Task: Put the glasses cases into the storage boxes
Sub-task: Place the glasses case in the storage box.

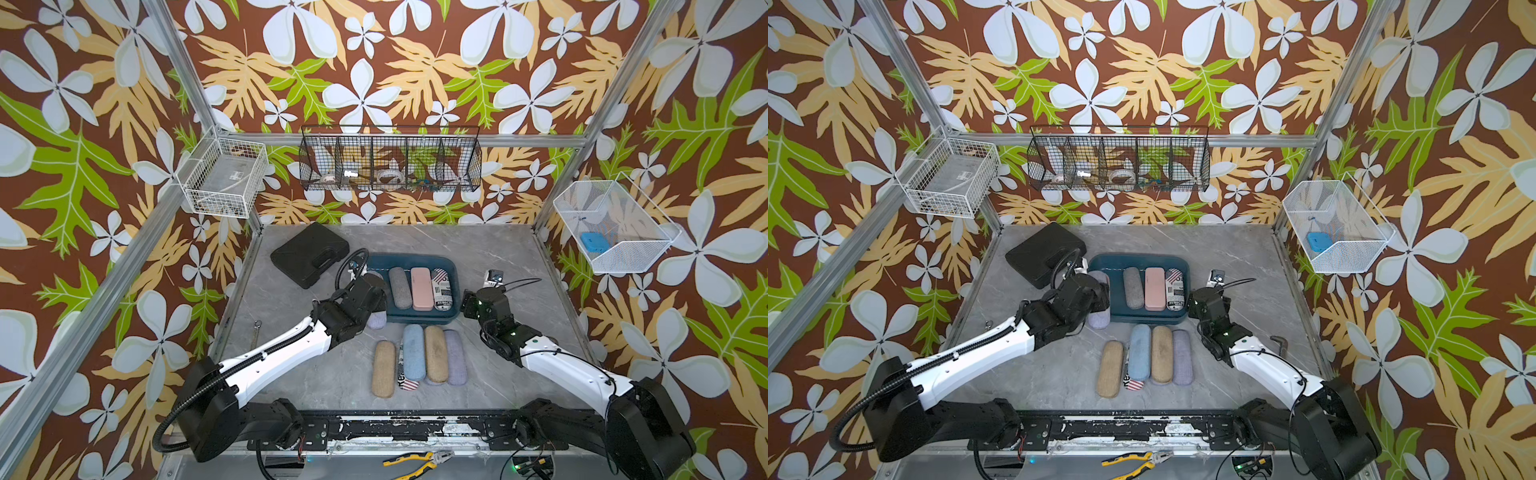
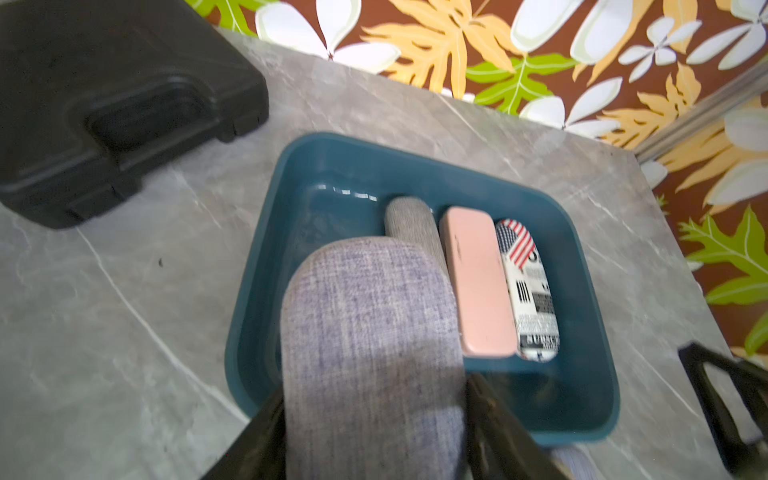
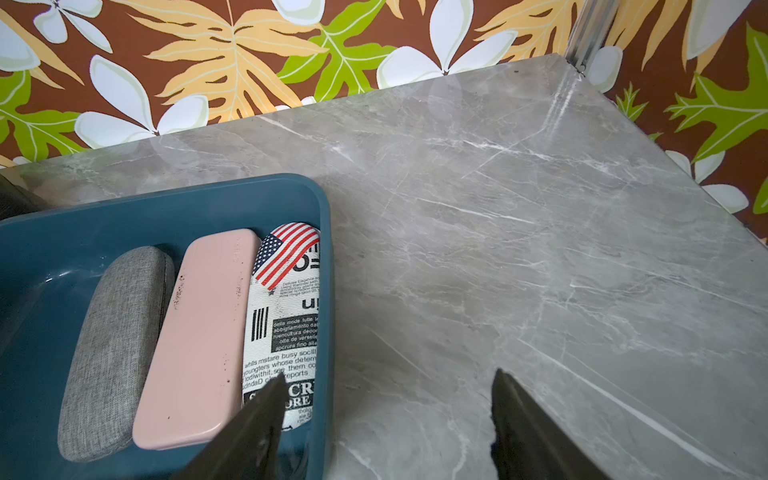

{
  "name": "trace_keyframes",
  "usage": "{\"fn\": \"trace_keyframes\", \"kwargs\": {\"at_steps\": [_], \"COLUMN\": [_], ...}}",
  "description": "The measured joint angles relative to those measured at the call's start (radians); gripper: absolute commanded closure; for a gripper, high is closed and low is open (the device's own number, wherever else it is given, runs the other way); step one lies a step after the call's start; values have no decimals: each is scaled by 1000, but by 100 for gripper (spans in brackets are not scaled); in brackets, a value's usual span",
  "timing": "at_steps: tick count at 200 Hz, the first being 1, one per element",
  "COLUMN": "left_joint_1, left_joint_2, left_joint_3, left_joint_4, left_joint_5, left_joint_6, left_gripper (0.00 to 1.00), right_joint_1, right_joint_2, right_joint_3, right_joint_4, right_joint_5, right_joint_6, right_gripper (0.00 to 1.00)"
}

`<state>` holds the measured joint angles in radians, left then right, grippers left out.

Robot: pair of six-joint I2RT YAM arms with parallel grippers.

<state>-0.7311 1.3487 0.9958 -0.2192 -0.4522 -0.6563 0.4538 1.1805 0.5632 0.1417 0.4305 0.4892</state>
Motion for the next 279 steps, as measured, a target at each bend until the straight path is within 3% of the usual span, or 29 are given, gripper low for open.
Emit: {"fn": "trace_keyframes", "kwargs": {"at_steps": [31, 131, 279], "left_joint_1": [64, 143, 154], "left_joint_2": [138, 497, 661], "left_joint_3": [85, 271, 320], "left_joint_4": [42, 117, 146], "left_joint_5": [24, 125, 148], "left_joint_6": [55, 107, 107], "left_gripper": [43, 43, 41], "right_joint_1": [0, 0, -1], "right_joint_2": [-8, -19, -12], "right_joint_3": [-1, -14, -25], "right_joint_4": [0, -7, -6], "right_joint_5": [8, 36, 45], "right_joint_6": [0, -13, -23], "right_gripper": [24, 24, 24]}}
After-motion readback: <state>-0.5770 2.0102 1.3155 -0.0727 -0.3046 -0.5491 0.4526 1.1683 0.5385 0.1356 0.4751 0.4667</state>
